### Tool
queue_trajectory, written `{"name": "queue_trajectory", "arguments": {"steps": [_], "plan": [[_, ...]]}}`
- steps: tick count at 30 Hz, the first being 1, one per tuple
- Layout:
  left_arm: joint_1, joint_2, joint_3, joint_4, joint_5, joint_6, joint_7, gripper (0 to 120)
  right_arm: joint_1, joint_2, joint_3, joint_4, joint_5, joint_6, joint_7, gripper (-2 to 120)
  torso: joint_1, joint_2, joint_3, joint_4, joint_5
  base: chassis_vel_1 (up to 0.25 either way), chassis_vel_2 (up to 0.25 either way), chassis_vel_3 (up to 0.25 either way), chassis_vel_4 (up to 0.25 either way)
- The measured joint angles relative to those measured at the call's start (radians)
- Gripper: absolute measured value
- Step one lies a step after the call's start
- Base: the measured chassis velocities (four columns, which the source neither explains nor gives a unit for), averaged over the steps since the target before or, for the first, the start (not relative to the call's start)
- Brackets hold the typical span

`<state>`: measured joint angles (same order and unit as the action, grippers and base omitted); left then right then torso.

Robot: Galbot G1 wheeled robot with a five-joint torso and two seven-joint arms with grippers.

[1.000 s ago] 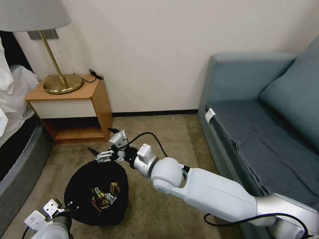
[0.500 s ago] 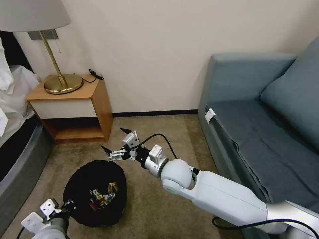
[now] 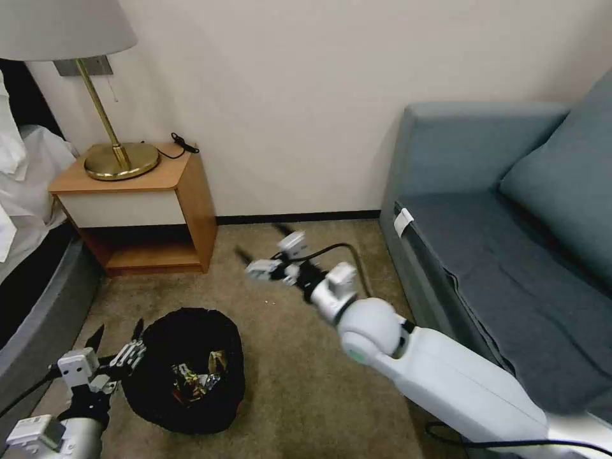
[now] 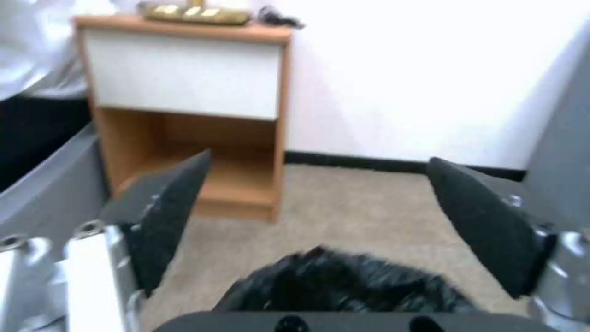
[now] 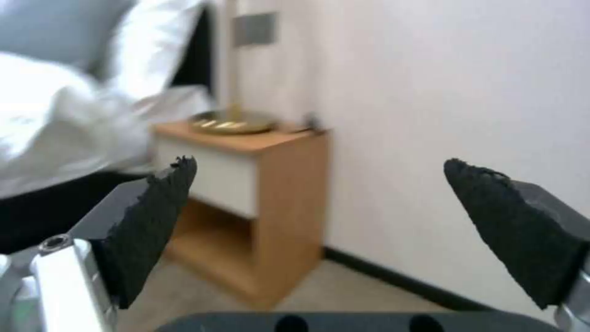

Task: Pick up the trash bin, then pick up the garbage on the floor and place it into the trash bin.

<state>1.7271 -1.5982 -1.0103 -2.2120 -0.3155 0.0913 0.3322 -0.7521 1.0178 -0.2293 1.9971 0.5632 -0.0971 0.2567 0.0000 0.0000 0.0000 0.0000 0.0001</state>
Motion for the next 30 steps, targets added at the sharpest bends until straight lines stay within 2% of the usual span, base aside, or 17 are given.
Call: {"name": "queue_trajectory", "arguments": {"steps": [3,6,9,10,13,14,17,25,30], "plan": [[-0.013,0.019,0.023,-0.004,0.015,-0.012,0.012,100,-0.152,0.019,0.174,0.065,-0.056,-0.013,0.023,100,0.000,0.000,0.000,-0.0002,0.0000,0.000,0.000,0.000,0.000],[-0.018,0.030,0.033,-0.007,0.015,-0.014,0.013,100,-0.219,0.038,0.263,0.106,-0.077,-0.026,0.036,100,0.000,0.000,0.000,0.0000,0.0000,0.000,0.000,0.000,0.000],[-0.030,0.060,0.048,-0.006,0.016,-0.011,0.014,100,-0.384,0.096,0.418,0.203,-0.122,-0.046,0.058,100,0.000,0.000,0.000,-0.0002,-0.0001,0.000,0.000,0.000,0.000],[-0.030,0.060,0.048,-0.006,0.016,-0.011,0.014,100,-0.384,0.096,0.418,0.203,-0.122,-0.046,0.058,100,0.000,0.000,0.000,-0.0002,-0.0001,0.000,0.000,0.000,0.000],[-0.046,0.078,0.061,0.003,0.010,-0.011,0.009,100,-0.526,0.161,0.488,0.259,-0.195,-0.042,0.058,100,0.000,0.000,0.000,-0.0002,-0.0001,0.000,0.000,0.000,0.000],[-0.046,0.078,0.061,0.003,0.010,-0.011,0.009,100,-0.526,0.161,0.488,0.259,-0.195,-0.042,0.058,100,0.000,0.000,0.000,-0.0002,-0.0001,0.000,0.000,0.000,0.000],[-0.051,0.084,0.074,0.012,0.015,-0.034,-0.008,100,-0.626,0.235,0.534,0.290,-0.299,-0.024,0.048,100,0.000,0.000,0.000,-0.0001,-0.0002,0.000,0.000,0.000,0.000],[-0.034,0.089,0.071,0.032,0.040,-0.112,-0.052,100,-0.733,0.313,0.552,0.300,-0.429,0.014,0.028,100,0.000,0.000,0.000,0.0000,-0.0003,0.000,0.000,0.000,0.000],[-0.032,0.094,0.075,0.055,0.026,-0.121,-0.064,100,-0.770,0.340,0.552,0.306,-0.465,0.020,0.024,100,0.000,0.000,0.000,0.0001,-0.0003,0.000,0.000,0.000,0.000]]}}
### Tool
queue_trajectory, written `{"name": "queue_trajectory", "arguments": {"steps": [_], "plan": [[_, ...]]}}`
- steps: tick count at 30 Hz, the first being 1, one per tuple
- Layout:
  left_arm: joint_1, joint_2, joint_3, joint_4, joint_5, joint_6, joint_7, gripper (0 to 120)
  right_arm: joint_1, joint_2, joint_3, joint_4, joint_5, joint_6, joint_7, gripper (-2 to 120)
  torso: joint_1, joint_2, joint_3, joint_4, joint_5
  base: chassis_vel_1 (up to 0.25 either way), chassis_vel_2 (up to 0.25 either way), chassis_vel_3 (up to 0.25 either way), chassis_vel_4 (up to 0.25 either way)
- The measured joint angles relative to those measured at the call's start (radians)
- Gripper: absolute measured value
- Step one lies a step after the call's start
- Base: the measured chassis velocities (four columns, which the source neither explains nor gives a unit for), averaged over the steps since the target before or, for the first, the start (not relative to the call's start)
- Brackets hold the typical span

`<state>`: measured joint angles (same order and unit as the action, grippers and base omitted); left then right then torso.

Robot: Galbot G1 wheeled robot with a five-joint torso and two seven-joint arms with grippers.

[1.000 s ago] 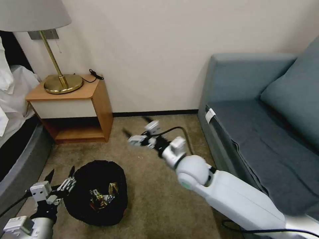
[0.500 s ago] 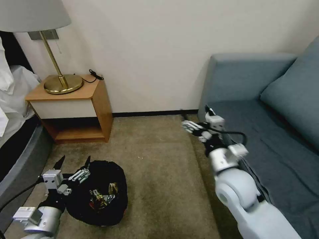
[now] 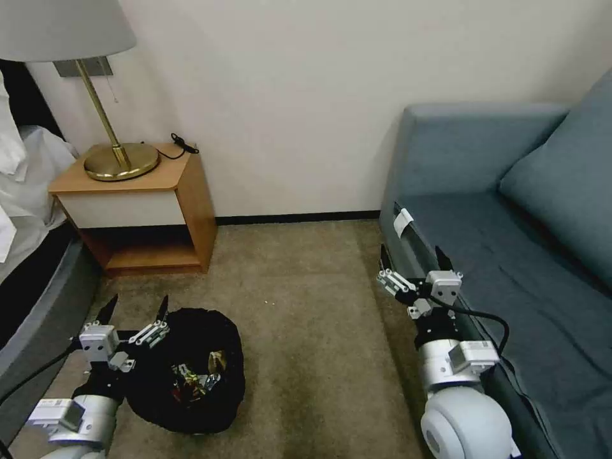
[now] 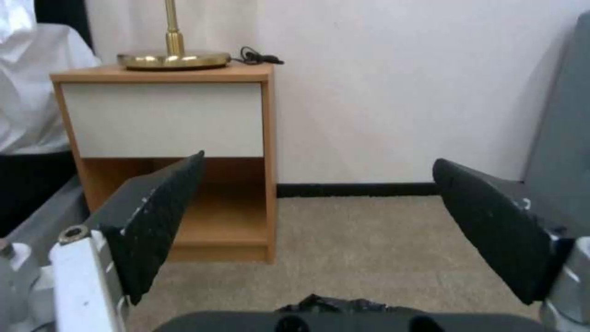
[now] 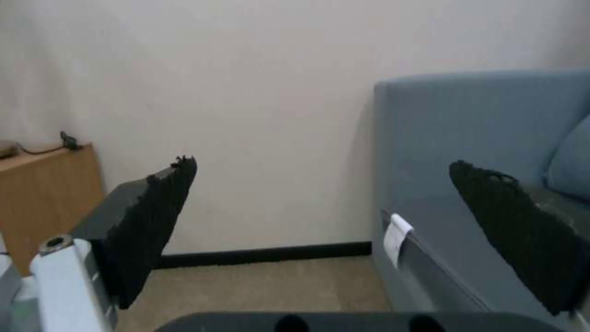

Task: Pick up the trash bin, then pick up the garbage on the floor and place it into the trash bin.

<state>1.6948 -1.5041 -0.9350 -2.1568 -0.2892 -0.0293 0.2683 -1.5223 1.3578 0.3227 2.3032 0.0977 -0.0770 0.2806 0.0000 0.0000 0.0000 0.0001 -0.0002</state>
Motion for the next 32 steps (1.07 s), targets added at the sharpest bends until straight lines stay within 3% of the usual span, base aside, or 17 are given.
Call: {"name": "queue_trajectory", "arguments": {"steps": [10,32], "plan": [[-0.027,0.012,0.024,0.010,-0.017,0.023,-0.035,100,-0.028,0.026,-0.005,0.005,-0.016,0.002,-0.003,100,0.000,0.000,0.000,-0.0001,0.0001,0.000,0.000,0.000,0.000],[-0.027,0.012,0.024,0.010,-0.017,0.025,-0.037,100,-0.024,0.024,-0.008,0.002,-0.013,-0.001,-0.004,100,0.000,0.000,0.000,-0.0001,0.0001,0.000,0.000,0.000,0.000]]}}
